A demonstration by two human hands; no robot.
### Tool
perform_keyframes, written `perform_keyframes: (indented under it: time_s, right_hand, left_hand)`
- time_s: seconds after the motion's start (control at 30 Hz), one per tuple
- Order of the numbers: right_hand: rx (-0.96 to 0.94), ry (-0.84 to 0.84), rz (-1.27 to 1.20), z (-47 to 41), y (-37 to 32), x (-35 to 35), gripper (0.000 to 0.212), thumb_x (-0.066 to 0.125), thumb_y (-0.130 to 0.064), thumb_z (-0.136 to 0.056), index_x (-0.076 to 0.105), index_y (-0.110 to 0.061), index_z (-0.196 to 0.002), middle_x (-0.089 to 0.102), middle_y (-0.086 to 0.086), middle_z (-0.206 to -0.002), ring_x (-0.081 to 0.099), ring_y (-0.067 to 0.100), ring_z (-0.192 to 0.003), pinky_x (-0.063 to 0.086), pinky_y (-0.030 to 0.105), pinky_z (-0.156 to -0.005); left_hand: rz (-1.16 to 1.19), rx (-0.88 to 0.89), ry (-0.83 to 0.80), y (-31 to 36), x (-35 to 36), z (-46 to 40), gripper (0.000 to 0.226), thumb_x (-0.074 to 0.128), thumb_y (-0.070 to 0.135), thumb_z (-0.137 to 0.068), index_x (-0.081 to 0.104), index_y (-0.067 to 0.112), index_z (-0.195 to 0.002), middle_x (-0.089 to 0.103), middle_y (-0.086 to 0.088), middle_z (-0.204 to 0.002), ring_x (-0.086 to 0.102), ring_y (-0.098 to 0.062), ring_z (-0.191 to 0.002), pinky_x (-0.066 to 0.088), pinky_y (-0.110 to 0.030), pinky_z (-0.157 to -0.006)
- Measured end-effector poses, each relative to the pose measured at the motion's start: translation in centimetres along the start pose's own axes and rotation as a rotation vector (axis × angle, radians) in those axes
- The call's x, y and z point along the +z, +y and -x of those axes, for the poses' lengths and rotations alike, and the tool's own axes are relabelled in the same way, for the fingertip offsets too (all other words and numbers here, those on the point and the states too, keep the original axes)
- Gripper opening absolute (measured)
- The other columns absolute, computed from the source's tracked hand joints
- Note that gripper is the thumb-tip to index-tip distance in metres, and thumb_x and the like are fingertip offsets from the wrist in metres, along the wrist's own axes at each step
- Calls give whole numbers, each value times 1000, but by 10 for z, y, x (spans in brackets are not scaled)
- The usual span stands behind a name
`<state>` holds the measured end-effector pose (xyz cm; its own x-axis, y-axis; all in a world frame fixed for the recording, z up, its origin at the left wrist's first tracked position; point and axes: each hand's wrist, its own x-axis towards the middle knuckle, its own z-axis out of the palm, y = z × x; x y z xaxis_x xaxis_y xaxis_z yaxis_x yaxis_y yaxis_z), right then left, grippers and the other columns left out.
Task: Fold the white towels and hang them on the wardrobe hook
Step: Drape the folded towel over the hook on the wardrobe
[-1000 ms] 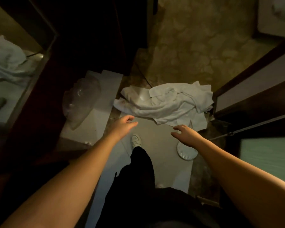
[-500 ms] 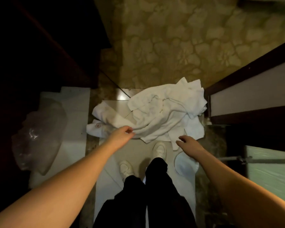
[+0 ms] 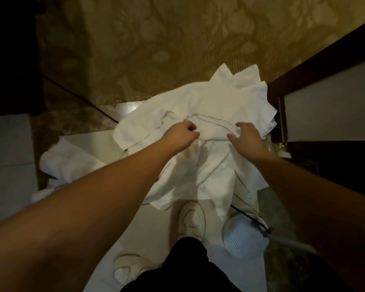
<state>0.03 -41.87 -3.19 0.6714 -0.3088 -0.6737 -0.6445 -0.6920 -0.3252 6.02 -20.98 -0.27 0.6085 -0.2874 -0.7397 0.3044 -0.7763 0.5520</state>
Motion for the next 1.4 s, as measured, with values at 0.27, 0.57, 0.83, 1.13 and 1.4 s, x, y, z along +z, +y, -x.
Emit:
perform_keyframes:
  time_s: [0.27,0.57,0.83,1.13,1.4]
  right_hand:
    - [-71,125,16,-81,29,14,51,65,-36,-95,55,-6,-135,52,18,-135,50,35,-125,37,37,-106]
    - [-271,-15,9,-26,10,-22,29,47,-24,-105,65,-8,-122,65,10,-116,57,24,-105,35,26,-82]
    - [-285,-96,-8,76,-34,-77,27,51,-37,-103,68,-16,-105,61,-6,-91,54,9,-82,32,2,-59]
    - [-254,-236,-71,220,-103,-127,25,53,-43,-101,68,-23,-100,62,-15,-90,53,2,-78,37,13,-61]
    - [-390,-113,-272,394,-203,-152,23,48,-40,-104,65,-30,-92,66,-14,-89,57,-4,-78,42,15,-64]
  left_hand:
    - [-239,177,63,13,45,-120,46,56,23,-97,49,18,-142,46,-7,-149,43,-32,-134,36,-37,-109]
    - [-399,376,134,26,56,-92,37,48,32,-102,60,27,-136,53,3,-146,45,-25,-133,32,-38,-105]
    - [-24,248,-78,37,-31,40,18,50,32,-103,66,24,-101,65,2,-96,58,-17,-90,41,-25,-72]
    - [579,19,-101,38,-136,205,14,60,17,-97,74,18,-94,75,0,-92,66,-23,-98,50,-37,-93]
    - [857,89,64,30,-200,386,15,54,16,-101,69,14,-99,73,0,-84,68,-12,-78,55,-27,-74]
